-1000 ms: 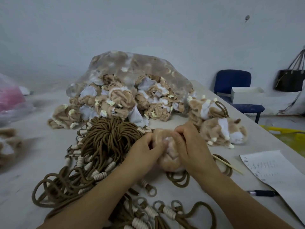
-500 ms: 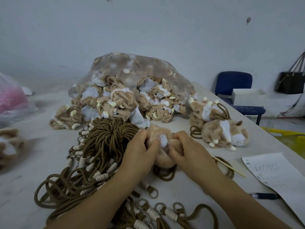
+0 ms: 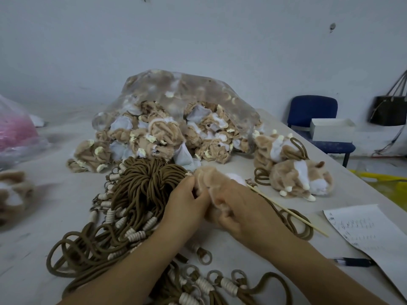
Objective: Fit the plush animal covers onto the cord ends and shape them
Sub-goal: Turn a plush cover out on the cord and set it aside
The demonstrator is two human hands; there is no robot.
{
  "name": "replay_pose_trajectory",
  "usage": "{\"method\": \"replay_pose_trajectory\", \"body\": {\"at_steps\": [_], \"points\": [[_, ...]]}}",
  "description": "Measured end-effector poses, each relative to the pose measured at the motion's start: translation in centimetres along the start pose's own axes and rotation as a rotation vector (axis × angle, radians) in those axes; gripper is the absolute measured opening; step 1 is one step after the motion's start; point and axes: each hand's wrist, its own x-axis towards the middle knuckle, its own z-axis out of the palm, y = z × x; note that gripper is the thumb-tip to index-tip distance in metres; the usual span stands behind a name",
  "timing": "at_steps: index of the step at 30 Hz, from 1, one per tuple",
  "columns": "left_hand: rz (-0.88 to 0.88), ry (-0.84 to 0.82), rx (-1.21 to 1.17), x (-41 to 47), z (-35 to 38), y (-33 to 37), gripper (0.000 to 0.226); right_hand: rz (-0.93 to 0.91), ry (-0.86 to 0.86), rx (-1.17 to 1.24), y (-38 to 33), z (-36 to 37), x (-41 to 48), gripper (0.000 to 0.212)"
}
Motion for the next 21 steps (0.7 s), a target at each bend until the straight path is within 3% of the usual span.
{"method": "replay_pose_trajectory", "body": {"at_steps": [3, 6, 9, 11, 13, 17, 21], "points": [[-0.057, 0.069, -0.003, 0.2, -0.2, -0.4, 0.033, -0.083, -0.049, 0.023, -0.5, 1.1, 0.2, 0.007], [-0.045, 0.098, -0.025, 0.5, -0.5, -0.2, 0.038, 0.222, -0.007, 0.135, 0.8, 1.2, 0.0, 0.02], [0.009, -0.082, -0.083, 0.1, -0.1, 0.4, 0.041, 0.478, 0.125, 0.163, 3.0, 0.6, -0.9, 0.026], [-0.035, -0.184, -0.103, -0.2, 0.4, 0.7, 0.04, 0.438, 0.174, 0.109, 3.2, 0.4, -1.1, 0.013], [-0.109, -0.174, -0.159, -0.3, 0.3, 0.8, 0.037, 0.414, 0.154, 0.127, 2.7, 0.7, -1.0, 0.009], [-0.04, -0.086, -0.211, 0.0, -0.3, 1.4, 0.043, 0.386, 0.253, 0.17, 2.5, 0.7, -0.8, 0.012], [-0.072, -0.12, -0.16, -0.3, -0.3, 1.5, 0.048, 0.483, 0.178, 0.246, 2.4, 0.5, -0.8, 0.033]]}}
